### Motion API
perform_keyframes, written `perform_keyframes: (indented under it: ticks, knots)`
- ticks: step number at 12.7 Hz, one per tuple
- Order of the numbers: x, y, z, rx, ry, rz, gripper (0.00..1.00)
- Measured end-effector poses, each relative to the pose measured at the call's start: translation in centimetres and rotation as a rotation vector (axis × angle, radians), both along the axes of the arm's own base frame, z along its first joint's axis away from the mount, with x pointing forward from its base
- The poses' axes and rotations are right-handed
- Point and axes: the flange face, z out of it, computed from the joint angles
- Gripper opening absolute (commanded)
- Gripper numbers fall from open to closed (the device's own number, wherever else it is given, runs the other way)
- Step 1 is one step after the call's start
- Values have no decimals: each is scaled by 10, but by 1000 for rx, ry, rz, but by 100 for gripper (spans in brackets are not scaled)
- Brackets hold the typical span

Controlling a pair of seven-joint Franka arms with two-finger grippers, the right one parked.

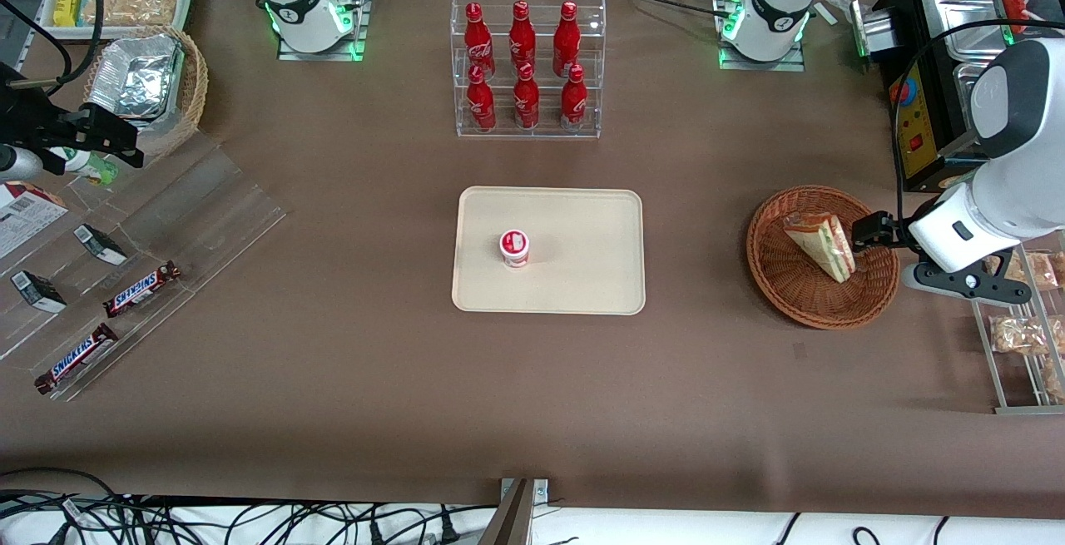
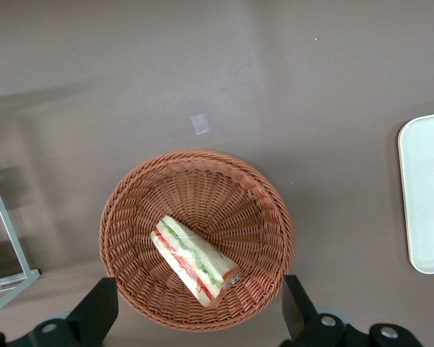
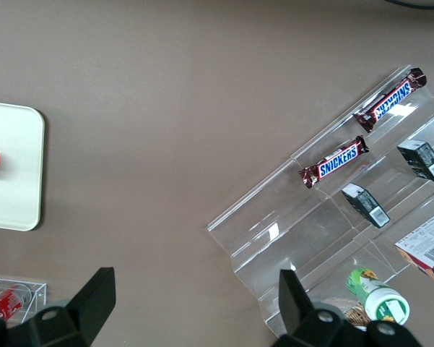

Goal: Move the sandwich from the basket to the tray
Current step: 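Lower the open left gripper over the sandwich in the wicker basket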

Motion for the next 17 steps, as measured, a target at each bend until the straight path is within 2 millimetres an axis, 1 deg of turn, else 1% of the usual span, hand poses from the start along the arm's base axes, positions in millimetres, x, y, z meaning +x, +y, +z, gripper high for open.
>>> perform_keyframes:
  ticks: [5, 7, 10, 12, 14, 16, 17]
  knots:
    - [0, -2, 0, 0, 1, -2, 100]
    - [0, 5, -3, 4, 10, 32, 100]
    - [-7, 34, -17, 28, 86, 221, 100]
    - [-8, 47, -24, 55, 111, 344, 100]
    - [-7, 47, -37, 76, 128, 489, 100]
    - [-5, 43, -54, 88, 141, 557, 100]
    - [-6, 42, -66, 92, 138, 592, 100]
